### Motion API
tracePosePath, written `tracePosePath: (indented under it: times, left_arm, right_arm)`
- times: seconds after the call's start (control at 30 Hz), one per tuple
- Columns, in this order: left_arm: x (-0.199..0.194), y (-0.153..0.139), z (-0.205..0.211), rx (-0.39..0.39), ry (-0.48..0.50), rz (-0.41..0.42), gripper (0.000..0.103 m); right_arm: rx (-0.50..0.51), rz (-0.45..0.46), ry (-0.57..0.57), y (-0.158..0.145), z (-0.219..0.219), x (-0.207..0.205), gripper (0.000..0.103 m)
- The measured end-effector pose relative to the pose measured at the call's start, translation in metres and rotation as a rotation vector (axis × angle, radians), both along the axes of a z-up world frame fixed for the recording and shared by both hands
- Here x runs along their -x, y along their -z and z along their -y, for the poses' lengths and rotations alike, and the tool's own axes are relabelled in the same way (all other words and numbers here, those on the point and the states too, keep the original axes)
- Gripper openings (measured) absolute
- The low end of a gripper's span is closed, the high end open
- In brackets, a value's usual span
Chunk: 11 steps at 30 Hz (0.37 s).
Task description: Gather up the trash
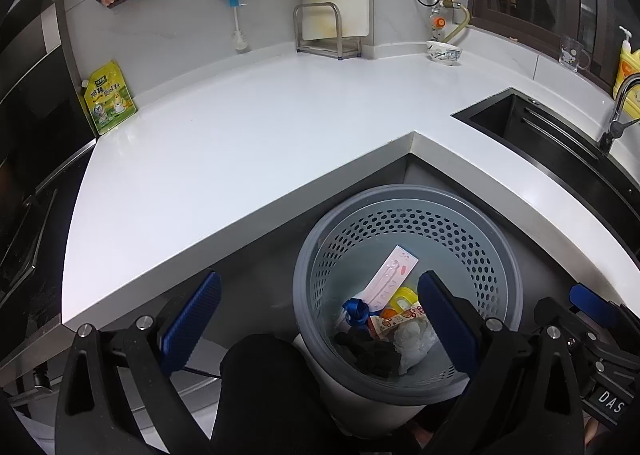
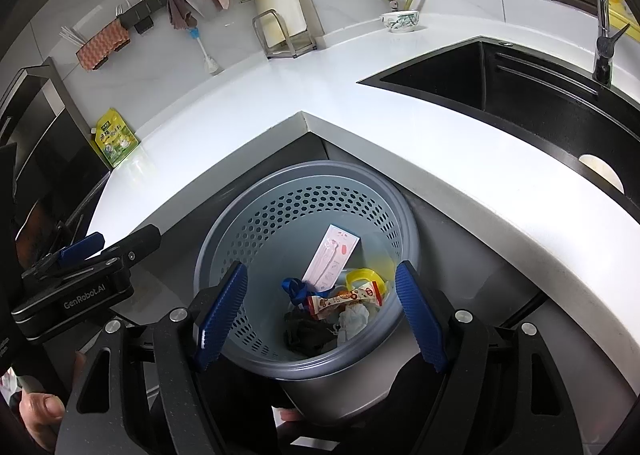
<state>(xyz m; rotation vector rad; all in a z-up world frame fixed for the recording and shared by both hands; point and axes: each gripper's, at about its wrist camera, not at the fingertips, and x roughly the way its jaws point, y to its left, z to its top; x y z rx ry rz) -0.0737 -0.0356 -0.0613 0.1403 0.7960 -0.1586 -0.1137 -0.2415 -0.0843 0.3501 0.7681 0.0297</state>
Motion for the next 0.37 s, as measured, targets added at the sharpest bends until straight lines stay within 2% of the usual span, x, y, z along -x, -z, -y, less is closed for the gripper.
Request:
tracePosePath:
  times: [0.37]
  left_arm:
    - [-0.0033,0.0003,-0.0015,0.006,-0.017,-0.012,0.097]
  right_arm:
    - [-0.003,-0.001,0.002,0.0006,-0.0006,-0.0001,0.073]
